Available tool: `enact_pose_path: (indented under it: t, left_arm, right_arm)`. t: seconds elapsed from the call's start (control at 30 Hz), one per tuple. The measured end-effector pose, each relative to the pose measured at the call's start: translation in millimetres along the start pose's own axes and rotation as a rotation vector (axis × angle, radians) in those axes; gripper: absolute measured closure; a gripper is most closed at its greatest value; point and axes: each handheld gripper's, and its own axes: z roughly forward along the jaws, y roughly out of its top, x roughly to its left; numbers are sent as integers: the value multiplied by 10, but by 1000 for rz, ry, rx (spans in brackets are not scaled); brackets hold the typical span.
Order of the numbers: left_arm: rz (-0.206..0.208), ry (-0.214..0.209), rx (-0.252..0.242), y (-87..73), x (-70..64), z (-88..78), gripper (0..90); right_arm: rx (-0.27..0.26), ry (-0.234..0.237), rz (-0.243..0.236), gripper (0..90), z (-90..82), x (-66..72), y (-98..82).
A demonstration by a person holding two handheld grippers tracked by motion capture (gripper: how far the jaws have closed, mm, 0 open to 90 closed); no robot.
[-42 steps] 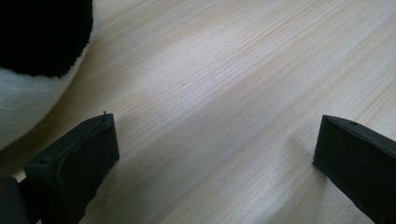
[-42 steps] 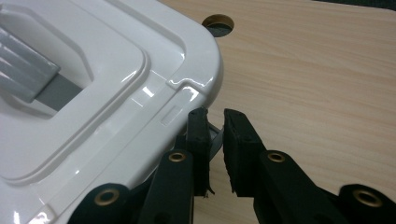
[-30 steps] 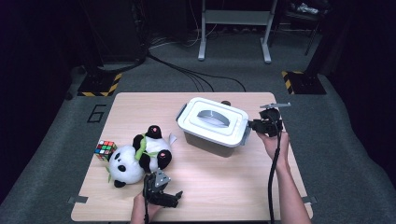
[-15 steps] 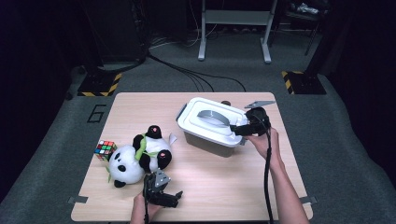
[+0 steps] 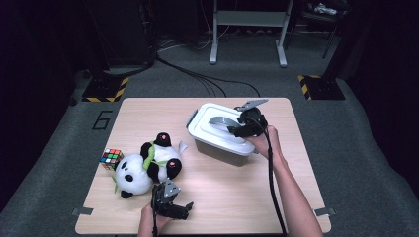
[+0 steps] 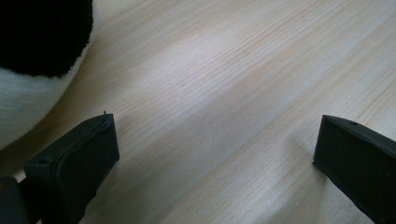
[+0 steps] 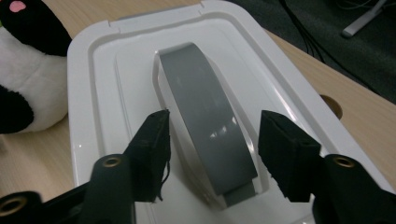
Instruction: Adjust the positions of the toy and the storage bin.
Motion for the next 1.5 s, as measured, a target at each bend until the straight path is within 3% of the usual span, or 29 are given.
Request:
enact_pose_path:
  t: [0.13, 0.3, 0.53, 1.0, 1.1, 1.23, 1.4, 1.5]
  left_arm:
    - [-2, -4, 0, 0, -2, 1, 0]
    - [-3, -5, 2, 0, -4, 0, 0]
    - [-1, -12, 8, 2, 0, -5, 0]
    - [-6, -5, -1, -1, -8, 2, 0]
    - [-6, -5, -1, 0, -8, 2, 0]
    - [-6, -8, 0, -1, -9, 2, 0]
    - [-6, -8, -1, -1, -10, 3, 0]
    - [-2, -6, 2, 0, -10, 0, 0]
  right_arm:
    - [-24, 7, -35, 552, 42, 19, 37]
    - [3, -6, -61, 585, 33, 52, 42]
    - [13, 14, -80, 616, 2, 80, 29]
    - [22, 40, 4, 658, -154, 352, -105]
    - [27, 20, -7, 640, -149, 390, -85]
    - [12, 32, -38, 540, -77, 392, 8]
    - [29, -16, -93, 599, 55, 437, 141]
    - [40, -25, -92, 647, 105, 438, 169]
